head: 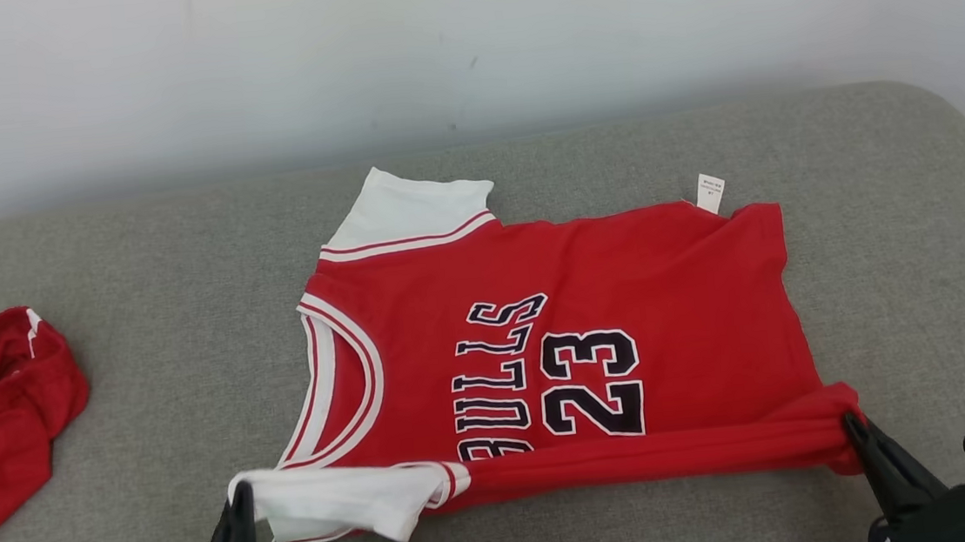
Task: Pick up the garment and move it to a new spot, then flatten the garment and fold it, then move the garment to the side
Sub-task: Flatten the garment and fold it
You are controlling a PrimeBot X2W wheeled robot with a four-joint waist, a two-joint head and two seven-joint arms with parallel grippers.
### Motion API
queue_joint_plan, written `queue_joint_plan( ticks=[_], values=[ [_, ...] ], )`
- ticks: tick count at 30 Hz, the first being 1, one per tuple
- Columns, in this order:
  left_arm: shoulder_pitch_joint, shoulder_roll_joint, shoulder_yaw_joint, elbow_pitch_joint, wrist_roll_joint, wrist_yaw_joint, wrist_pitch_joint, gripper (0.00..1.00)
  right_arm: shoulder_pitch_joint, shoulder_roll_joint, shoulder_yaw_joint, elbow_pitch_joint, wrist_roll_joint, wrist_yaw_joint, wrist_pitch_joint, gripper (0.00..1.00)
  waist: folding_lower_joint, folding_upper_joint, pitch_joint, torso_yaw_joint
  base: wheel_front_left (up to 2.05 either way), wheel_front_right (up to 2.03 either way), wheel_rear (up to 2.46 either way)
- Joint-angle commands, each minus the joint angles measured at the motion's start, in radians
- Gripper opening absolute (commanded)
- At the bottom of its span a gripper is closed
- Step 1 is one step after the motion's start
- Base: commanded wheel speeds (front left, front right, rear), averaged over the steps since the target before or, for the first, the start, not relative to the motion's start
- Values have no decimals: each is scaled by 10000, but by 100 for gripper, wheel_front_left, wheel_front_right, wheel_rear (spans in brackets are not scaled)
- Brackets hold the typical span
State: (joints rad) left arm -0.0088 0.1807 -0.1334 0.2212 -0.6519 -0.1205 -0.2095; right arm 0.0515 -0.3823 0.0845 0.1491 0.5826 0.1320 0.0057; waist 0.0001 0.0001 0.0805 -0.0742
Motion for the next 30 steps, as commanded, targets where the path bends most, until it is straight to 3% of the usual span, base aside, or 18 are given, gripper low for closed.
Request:
queue_joint_plan(
  ticks=[1,12,17,18,19,20,30],
  values=[
    [-375,109,-76,162,127,-17,100,0,-256,102,-74,161,-176,-28,136,0,-1,-1,100,-49,0,0,0],
    [-2859,452,-952,2493,266,-95,368,0,-2072,798,-214,1954,-819,-28,501,0,-1,-1,502,-279,0,0,0],
    [-3559,467,-1401,3515,261,-101,108,0,-2821,936,41,2969,-1170,-28,18,0,-1,-1,579,-323,0,0,0],
    [-3661,499,-1479,3691,350,-102,8,10,-2913,905,84,3115,-1271,-28,-174,45,-1,-1,563,-306,0,0,0],
    [-3747,513,-1565,3840,424,-103,-92,78,-2968,912,138,3246,-1310,-28,-343,88,-1,-1,537,-292,0,0,0],
    [-3800,460,-1613,3971,368,-103,-188,100,-2992,956,163,3384,-1284,-28,-461,100,-1,-1,491,-282,0,0,0],
    [-2931,459,-1114,3502,98,-97,-554,100,-2155,626,142,3126,-1465,-27,-1218,100,-1,-1,133,-251,0,0,0]
  ],
)
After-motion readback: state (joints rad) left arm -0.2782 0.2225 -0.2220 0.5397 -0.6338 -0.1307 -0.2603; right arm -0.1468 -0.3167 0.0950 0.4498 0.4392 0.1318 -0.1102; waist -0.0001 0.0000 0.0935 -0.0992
